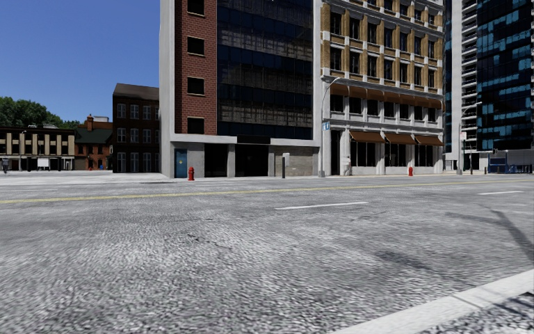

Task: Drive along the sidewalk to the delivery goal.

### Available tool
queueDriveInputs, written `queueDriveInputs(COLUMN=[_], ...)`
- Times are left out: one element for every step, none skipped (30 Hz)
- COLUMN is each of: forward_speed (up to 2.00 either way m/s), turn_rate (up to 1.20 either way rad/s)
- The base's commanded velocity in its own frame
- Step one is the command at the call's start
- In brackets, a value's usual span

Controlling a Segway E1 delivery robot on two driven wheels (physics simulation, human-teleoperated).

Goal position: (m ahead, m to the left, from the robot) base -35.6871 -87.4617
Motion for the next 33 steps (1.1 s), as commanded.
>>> queueDriveInputs(forward_speed=[0.0, 0.0, 0.0, 0.0, 0.0, 0.0, 0.0, 0.0, 0.0, 0.0, 0.0, 0.0, 0.0, 0.0, 0.0, 0.0, 0.0, 0.0, 0.0, 0.0, 0.0, 0.0, 0.0, 0.0, 0.0, 0.0, 0.0, 0.0, 0.0, 0.0, 0.0, 0.0, 0.0], turn_rate=[0.0, 0.0, 0.0, 0.0, 0.0, 0.0, 0.0, 0.0, 0.0, 0.0, 0.0, 0.0, 0.0, 0.0, 0.0, 0.0, 0.0, 0.0, 0.0, 0.0, 0.0, 0.0, 0.0, 0.0, 0.0, 0.0, 0.0, 0.0, 0.0, 0.0, -0.3, -1.0, -1.2])
